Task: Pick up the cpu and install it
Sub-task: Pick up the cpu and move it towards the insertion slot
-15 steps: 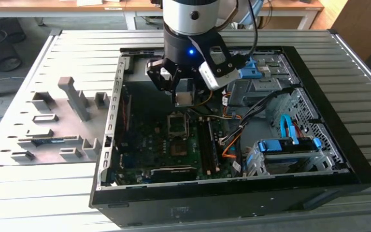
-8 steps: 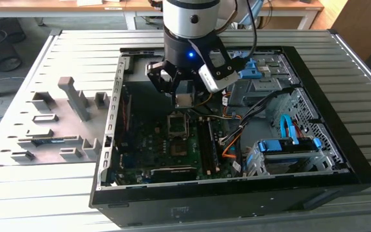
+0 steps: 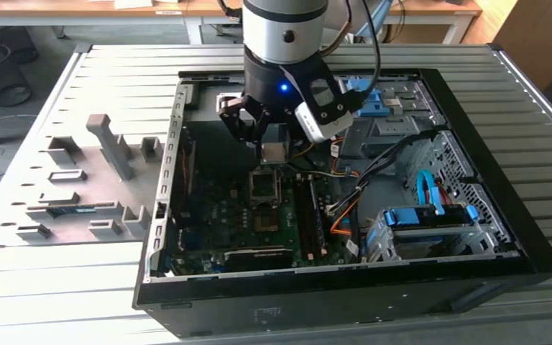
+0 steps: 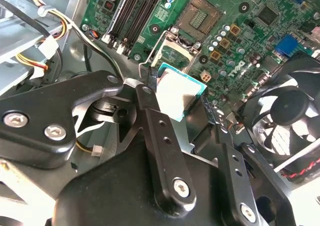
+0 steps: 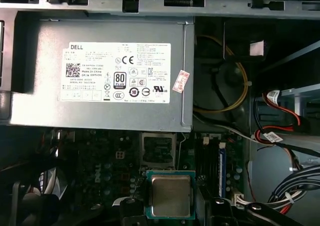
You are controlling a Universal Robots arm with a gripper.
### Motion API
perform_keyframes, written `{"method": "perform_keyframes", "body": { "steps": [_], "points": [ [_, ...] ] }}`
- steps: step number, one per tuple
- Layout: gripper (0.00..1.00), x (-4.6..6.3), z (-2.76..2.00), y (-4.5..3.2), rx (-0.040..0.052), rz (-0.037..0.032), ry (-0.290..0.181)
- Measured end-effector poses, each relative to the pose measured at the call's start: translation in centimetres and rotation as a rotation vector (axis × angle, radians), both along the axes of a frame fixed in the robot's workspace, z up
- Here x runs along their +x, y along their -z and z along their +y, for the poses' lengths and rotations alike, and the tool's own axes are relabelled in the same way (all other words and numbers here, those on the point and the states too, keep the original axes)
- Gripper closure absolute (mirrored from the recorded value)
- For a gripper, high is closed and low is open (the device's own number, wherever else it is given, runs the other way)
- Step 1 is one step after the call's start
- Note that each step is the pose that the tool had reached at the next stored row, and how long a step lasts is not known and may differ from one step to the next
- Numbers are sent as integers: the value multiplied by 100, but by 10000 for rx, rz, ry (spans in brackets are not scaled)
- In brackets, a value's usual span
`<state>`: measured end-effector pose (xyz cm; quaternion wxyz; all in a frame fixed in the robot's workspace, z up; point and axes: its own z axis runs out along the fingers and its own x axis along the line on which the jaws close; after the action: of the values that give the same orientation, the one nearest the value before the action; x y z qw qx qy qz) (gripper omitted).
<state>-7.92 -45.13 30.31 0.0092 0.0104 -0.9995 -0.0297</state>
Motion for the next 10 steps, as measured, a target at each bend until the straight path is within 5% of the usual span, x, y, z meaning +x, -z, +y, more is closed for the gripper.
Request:
{"method": "perform_keyframes", "body": {
  "steps": [10],
  "points": [
    [53,-31,-54,122,-143,1,0]
  ]
}}
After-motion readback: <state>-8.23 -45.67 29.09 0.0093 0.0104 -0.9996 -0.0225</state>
